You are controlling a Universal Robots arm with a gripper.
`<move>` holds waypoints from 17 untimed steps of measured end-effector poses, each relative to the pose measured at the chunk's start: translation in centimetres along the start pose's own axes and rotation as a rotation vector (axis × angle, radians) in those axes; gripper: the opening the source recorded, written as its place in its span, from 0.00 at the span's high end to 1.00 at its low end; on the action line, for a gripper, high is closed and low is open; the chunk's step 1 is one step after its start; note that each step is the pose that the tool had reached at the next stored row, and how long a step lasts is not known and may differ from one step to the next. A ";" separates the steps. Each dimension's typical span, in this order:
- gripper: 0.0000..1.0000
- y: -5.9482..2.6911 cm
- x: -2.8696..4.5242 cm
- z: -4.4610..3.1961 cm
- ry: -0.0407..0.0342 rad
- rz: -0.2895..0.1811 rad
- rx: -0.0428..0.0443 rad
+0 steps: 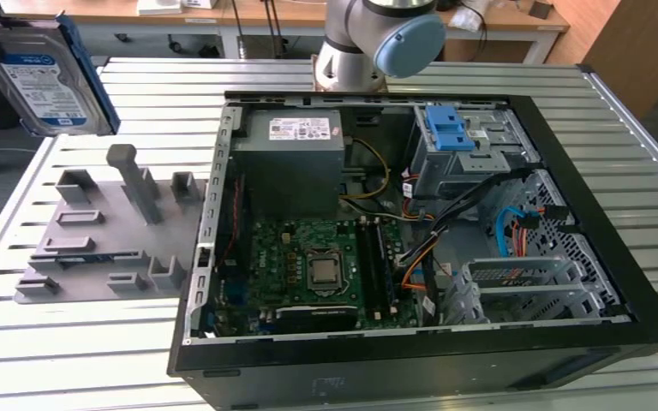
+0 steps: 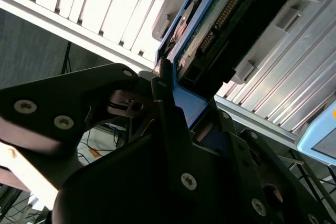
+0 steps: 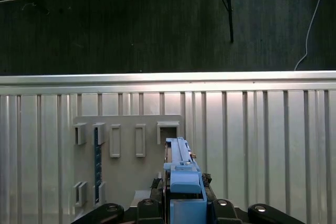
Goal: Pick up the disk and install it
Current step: 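Pick up the disk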
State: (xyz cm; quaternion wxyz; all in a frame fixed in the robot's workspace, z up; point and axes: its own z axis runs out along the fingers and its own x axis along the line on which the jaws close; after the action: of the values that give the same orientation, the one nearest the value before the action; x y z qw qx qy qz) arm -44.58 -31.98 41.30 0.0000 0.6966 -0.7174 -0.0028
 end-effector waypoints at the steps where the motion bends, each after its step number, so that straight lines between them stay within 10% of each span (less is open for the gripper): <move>1: 0.64 0.00 -0.01 -0.07 0.0000 0.000 0.0000; 17: 0.64 0.01 -0.06 -0.93 0.0002 0.000 -0.0001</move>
State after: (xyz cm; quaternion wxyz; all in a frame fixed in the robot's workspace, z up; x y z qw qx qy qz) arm -44.59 -31.93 42.23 0.0001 0.6966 -0.7174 -0.0028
